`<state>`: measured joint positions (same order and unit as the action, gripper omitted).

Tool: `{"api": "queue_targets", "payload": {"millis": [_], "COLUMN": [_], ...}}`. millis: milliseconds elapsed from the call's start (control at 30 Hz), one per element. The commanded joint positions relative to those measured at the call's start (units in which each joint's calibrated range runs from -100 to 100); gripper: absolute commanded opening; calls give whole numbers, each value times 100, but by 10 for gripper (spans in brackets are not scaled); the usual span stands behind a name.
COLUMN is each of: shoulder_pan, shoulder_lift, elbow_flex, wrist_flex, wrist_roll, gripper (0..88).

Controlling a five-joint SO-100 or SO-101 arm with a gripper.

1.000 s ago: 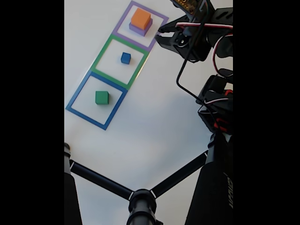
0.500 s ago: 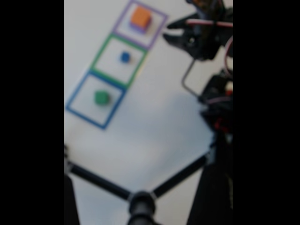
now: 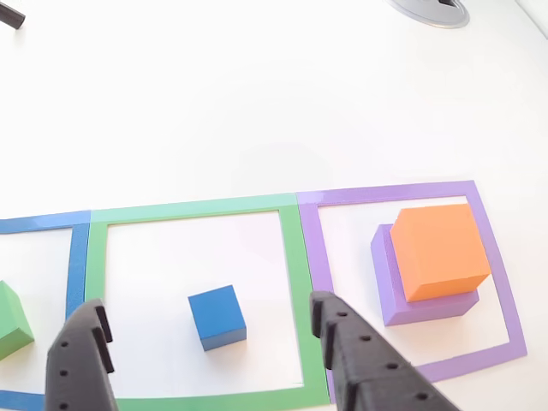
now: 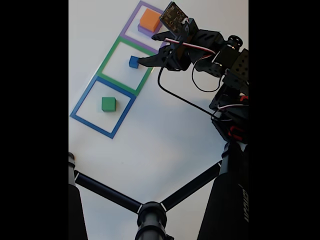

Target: Tower of hanoi

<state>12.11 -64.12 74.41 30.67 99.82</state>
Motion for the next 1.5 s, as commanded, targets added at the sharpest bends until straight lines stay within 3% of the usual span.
{"api": "queue_targets", "payload": {"millis": [0,300,633,867,1467], "shoulder_pan": [-118,-157,-272,-205,-339], "shoulder_lift": [780,3251,5972,7393,8838], "elbow_flex": [522,1495,1440,959,168], "wrist_flex": [-1812,-5788,-8590,-9537,-10104], "wrist_roll": [18,18,18,18,18], "gripper": [280,293,294,299,278]}}
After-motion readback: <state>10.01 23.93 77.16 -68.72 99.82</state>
